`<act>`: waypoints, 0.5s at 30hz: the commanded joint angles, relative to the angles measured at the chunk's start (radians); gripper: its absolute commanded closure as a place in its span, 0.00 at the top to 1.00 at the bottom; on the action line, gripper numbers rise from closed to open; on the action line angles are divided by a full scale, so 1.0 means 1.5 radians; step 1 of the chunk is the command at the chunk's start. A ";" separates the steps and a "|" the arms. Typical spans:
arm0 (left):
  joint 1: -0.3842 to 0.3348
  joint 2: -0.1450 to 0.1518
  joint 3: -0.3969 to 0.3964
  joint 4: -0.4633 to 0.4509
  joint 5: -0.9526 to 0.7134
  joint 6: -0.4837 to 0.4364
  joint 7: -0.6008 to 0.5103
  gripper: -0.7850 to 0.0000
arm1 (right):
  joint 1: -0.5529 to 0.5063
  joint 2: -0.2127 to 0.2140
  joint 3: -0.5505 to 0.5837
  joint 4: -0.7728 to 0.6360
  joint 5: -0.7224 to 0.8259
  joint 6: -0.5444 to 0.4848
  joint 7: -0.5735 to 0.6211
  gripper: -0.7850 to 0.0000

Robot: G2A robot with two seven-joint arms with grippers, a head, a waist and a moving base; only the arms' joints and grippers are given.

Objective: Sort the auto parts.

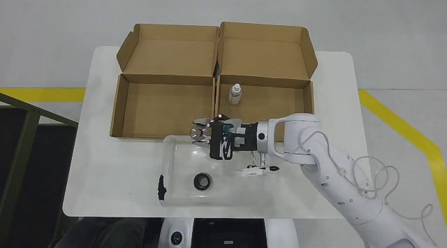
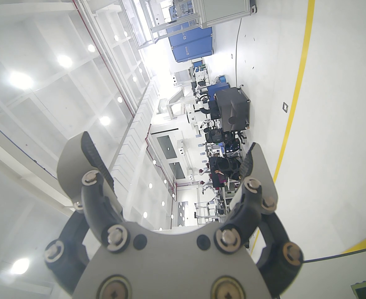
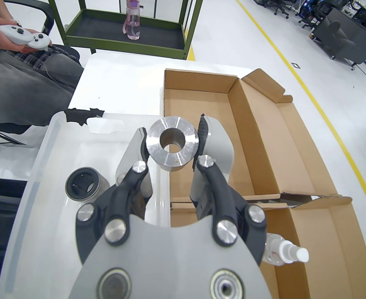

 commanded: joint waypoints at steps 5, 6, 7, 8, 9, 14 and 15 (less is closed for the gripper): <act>0.000 0.000 0.000 0.000 0.000 0.000 0.000 1.00 | 0.018 -0.005 -0.003 0.019 0.007 0.016 -0.006 0.00; 0.000 0.000 0.000 0.000 0.000 0.000 0.000 1.00 | 0.022 -0.006 -0.005 0.023 0.008 0.019 -0.007 0.00; 0.000 0.000 0.000 0.000 0.000 0.000 0.000 1.00 | 0.026 -0.007 -0.007 0.027 0.008 0.021 -0.008 0.00; 0.000 0.000 0.000 0.000 0.000 0.000 0.000 1.00 | 0.029 -0.008 -0.009 0.032 0.009 0.025 -0.008 0.00; 0.000 0.000 0.000 0.000 0.000 0.000 0.000 1.00 | 0.033 -0.010 -0.011 0.036 0.009 0.028 -0.008 0.00; 0.000 0.000 0.000 0.000 0.000 0.000 0.000 1.00 | 0.057 -0.017 -0.024 0.067 0.002 0.047 -0.005 0.00; 0.000 0.000 0.000 0.000 0.000 0.000 0.000 1.00 | 0.063 -0.019 -0.027 0.073 0.001 0.051 -0.004 0.00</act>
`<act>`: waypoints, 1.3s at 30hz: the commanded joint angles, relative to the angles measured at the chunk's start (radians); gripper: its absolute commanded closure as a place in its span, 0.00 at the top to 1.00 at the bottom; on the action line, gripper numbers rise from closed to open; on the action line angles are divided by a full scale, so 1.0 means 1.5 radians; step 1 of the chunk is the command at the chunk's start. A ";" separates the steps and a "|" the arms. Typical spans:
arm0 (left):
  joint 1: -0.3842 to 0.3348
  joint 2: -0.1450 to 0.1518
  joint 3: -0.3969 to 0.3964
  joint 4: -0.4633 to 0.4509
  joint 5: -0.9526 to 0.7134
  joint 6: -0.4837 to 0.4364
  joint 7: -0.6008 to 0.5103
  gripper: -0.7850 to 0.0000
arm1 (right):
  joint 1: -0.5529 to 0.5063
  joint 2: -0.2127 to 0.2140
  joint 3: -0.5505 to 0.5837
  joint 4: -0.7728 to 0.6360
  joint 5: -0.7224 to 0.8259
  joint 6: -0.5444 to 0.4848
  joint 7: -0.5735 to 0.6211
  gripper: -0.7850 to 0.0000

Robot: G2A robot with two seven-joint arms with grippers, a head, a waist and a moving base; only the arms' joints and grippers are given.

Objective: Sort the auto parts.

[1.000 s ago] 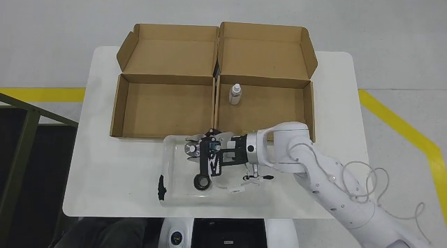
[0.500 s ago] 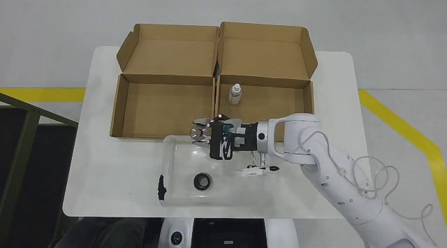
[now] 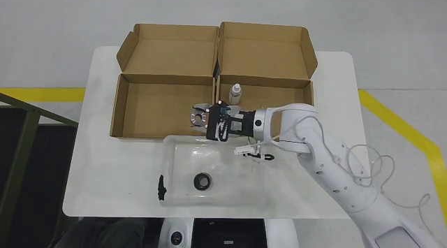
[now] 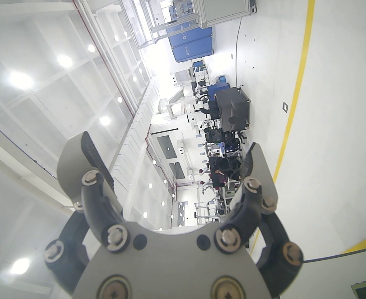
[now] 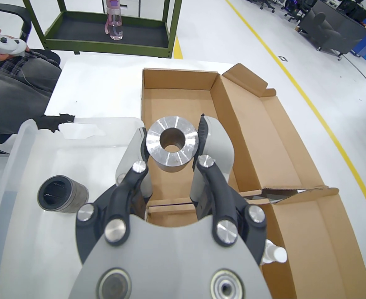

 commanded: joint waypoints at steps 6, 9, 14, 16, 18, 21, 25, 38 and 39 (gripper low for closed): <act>0.000 0.000 0.000 0.000 0.000 0.000 0.000 1.00 | 0.037 -0.012 -0.020 0.044 -0.007 0.027 0.007 0.00; 0.000 0.000 0.000 0.000 0.000 0.000 0.000 1.00 | 0.054 -0.019 -0.029 0.071 -0.006 0.039 0.010 0.00; 0.000 0.000 0.000 0.000 0.000 0.000 0.000 1.00 | 0.083 -0.032 -0.052 0.123 -0.013 0.059 0.015 0.00; 0.000 0.000 0.000 0.000 0.000 0.000 0.000 1.00 | 0.093 -0.037 -0.061 0.145 -0.014 0.065 0.016 0.00; 0.000 0.000 0.000 0.000 0.000 0.000 0.000 1.00 | 0.104 -0.043 -0.071 0.165 -0.016 0.069 0.017 0.00; 0.000 0.000 0.000 0.000 0.000 0.000 0.000 1.00 | 0.118 -0.052 -0.085 0.188 -0.016 0.076 0.017 0.00; 0.000 0.000 0.000 0.000 0.000 0.000 0.000 1.00 | 0.135 -0.064 -0.105 0.213 -0.015 0.082 0.018 0.00; 0.000 0.000 0.000 0.000 0.000 0.000 0.000 1.00 | 0.190 -0.107 -0.156 0.309 -0.008 0.099 0.020 0.00; 0.000 0.000 0.000 0.000 0.000 0.000 0.000 1.00 | 0.194 -0.110 -0.159 0.316 -0.007 0.100 0.019 0.00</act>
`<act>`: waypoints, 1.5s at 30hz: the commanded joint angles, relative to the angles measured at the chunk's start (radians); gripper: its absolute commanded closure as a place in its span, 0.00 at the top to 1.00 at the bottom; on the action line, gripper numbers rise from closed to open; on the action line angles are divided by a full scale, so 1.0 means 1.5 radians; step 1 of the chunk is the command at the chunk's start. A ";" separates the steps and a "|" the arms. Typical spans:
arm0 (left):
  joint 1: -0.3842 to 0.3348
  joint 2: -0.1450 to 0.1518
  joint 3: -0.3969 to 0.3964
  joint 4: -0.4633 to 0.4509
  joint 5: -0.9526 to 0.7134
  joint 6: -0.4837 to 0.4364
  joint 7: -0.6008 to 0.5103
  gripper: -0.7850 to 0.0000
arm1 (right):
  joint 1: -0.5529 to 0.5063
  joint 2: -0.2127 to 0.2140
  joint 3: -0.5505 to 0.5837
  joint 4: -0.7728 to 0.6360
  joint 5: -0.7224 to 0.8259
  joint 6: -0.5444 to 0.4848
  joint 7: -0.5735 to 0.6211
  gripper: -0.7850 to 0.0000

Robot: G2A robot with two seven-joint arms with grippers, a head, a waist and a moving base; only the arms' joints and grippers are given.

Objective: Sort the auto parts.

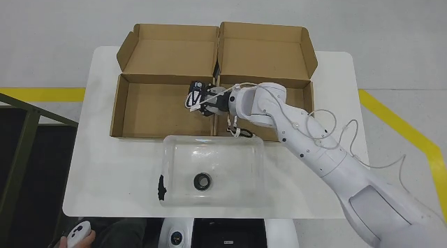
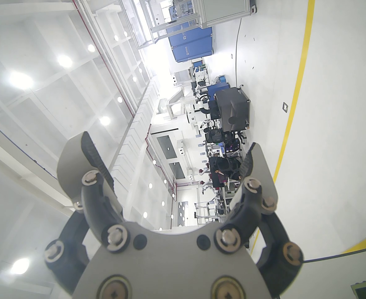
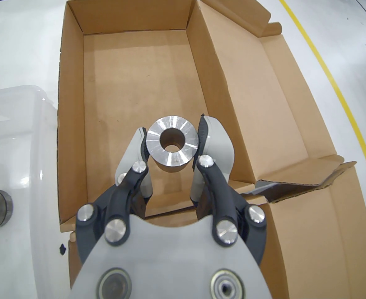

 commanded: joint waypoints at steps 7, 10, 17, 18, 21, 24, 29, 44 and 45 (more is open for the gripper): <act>0.000 0.000 0.000 0.000 0.000 0.000 0.000 1.00 | 0.023 -0.026 -0.025 0.059 0.009 0.000 -0.006 0.00; 0.000 0.000 0.000 0.000 0.000 0.000 0.000 1.00 | 0.029 -0.036 -0.033 0.084 0.015 -0.005 -0.007 0.00; 0.000 0.000 0.000 0.000 0.000 0.000 0.000 1.00 | 0.052 -0.057 -0.047 0.136 0.020 -0.020 -0.002 0.00; 0.000 0.000 0.000 0.000 0.000 0.000 0.000 1.00 | 0.056 -0.059 -0.048 0.140 0.017 -0.022 -0.001 0.00; 0.000 0.000 0.000 0.000 0.000 0.000 0.000 1.00 | 0.060 -0.066 -0.050 0.151 0.015 -0.024 -0.004 0.00; 0.000 0.000 0.000 0.000 0.000 0.000 0.000 1.00 | 0.062 -0.070 -0.052 0.156 0.013 -0.030 -0.004 0.00; 0.000 0.000 0.000 0.000 0.000 0.000 0.000 1.00 | 0.061 -0.077 -0.051 0.167 0.009 -0.032 -0.002 0.14; 0.000 0.000 0.000 0.000 0.000 0.000 0.000 1.00 | 0.059 -0.089 -0.042 0.179 -0.014 -0.029 0.017 0.39; 0.000 0.000 0.000 0.000 0.000 0.000 0.000 1.00 | 0.058 -0.089 -0.041 0.177 -0.016 -0.029 0.017 0.39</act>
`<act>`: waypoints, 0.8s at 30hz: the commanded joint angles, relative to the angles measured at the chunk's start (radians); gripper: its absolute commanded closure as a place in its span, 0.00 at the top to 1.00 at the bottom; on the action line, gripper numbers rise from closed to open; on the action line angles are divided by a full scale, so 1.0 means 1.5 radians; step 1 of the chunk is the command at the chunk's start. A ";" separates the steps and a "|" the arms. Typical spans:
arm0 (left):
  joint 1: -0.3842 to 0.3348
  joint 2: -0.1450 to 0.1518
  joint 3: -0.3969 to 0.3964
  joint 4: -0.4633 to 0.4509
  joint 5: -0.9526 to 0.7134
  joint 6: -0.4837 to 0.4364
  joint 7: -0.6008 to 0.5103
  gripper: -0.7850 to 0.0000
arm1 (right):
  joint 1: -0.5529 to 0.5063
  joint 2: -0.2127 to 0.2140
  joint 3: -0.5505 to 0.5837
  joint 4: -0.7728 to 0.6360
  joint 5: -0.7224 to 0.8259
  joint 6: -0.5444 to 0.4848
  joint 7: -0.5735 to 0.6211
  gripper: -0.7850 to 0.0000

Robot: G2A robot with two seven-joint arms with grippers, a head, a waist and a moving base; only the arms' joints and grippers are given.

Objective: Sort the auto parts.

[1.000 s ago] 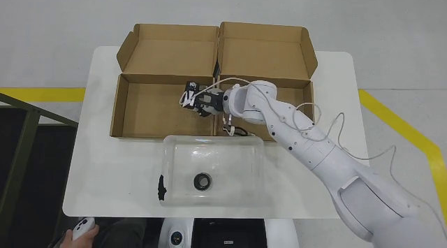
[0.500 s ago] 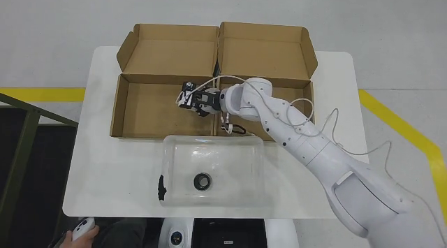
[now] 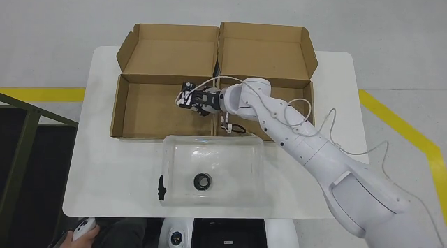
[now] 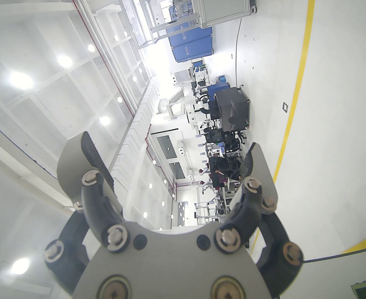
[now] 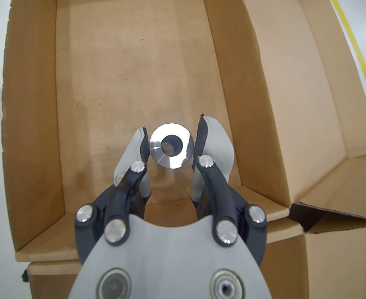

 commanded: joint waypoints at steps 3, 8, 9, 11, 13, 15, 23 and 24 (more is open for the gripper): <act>0.000 0.000 0.000 0.000 0.000 0.000 0.000 1.00 | -0.005 0.001 0.008 -0.016 -0.004 -0.004 -0.005 0.41; 0.000 0.000 0.000 0.000 0.000 0.000 0.000 1.00 | -0.026 0.011 0.029 -0.055 -0.016 -0.012 -0.006 0.45; 0.000 0.000 0.000 0.000 0.000 0.000 0.000 1.00 | -0.032 0.014 0.034 -0.067 -0.019 -0.014 -0.005 0.45; 0.000 0.000 0.000 0.000 0.000 0.000 0.000 1.00 | -0.045 0.021 0.045 -0.096 -0.026 -0.021 -0.002 0.44; 0.000 0.000 0.000 0.000 0.000 0.000 0.000 1.00 | -0.061 0.028 0.058 -0.131 -0.032 -0.029 0.002 0.44; 0.000 0.000 0.000 0.000 0.000 0.000 0.000 1.00 | -0.078 0.037 0.072 -0.168 -0.040 -0.035 0.011 0.44; 0.000 0.000 0.000 0.000 0.000 0.000 0.000 1.00 | -0.162 0.069 0.129 -0.327 -0.053 -0.073 0.056 0.44; 0.000 0.000 0.000 0.000 0.000 0.000 0.000 1.00 | -0.172 0.072 0.136 -0.345 -0.055 -0.077 0.061 0.44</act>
